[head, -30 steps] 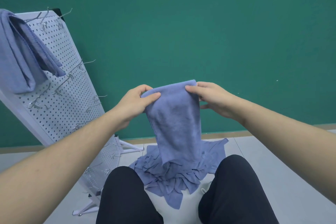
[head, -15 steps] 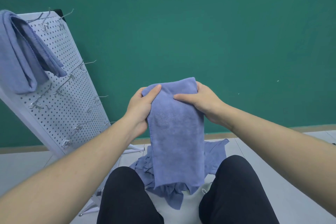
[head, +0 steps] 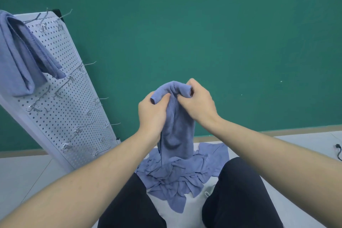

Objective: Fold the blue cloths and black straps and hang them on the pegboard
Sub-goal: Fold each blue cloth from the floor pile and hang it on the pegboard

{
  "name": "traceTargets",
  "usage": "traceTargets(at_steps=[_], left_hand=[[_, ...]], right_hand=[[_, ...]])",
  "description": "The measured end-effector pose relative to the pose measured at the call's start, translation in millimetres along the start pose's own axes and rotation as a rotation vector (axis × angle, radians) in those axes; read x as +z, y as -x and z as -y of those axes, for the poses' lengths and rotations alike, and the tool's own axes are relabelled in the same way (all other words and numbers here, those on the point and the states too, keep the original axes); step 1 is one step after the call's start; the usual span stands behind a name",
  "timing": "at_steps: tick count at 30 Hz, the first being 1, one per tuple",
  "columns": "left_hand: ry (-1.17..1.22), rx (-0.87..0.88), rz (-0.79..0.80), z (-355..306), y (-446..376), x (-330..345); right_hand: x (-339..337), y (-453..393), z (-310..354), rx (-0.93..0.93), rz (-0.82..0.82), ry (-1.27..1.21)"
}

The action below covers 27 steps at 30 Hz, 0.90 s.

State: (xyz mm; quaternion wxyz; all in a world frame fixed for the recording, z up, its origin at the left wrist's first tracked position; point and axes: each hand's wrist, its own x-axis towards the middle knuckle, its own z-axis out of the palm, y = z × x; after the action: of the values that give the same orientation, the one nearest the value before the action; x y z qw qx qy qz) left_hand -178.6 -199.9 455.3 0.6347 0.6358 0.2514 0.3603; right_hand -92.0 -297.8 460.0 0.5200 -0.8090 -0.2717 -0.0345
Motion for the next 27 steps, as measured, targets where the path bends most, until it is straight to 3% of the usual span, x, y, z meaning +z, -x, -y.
traceTargets(at_steps=[9, 15, 24, 27], left_hand=[[0.04, -0.069, 0.153, -7, -2, 4], [0.25, -0.325, 0.2, -14, -9, 2], [0.37, -0.338, 0.184, -22, -16, -1], [0.407, -0.315, 0.297, -25, -13, -3]], right_hand=[[-1, 9, 20, 0.003, 0.238, -0.348], [0, 13, 13, -0.071, 0.312, -0.273], [1, 11, 5, -0.168, 0.36, -0.24], [3, 12, 3, -0.203, 0.31, -0.241]])
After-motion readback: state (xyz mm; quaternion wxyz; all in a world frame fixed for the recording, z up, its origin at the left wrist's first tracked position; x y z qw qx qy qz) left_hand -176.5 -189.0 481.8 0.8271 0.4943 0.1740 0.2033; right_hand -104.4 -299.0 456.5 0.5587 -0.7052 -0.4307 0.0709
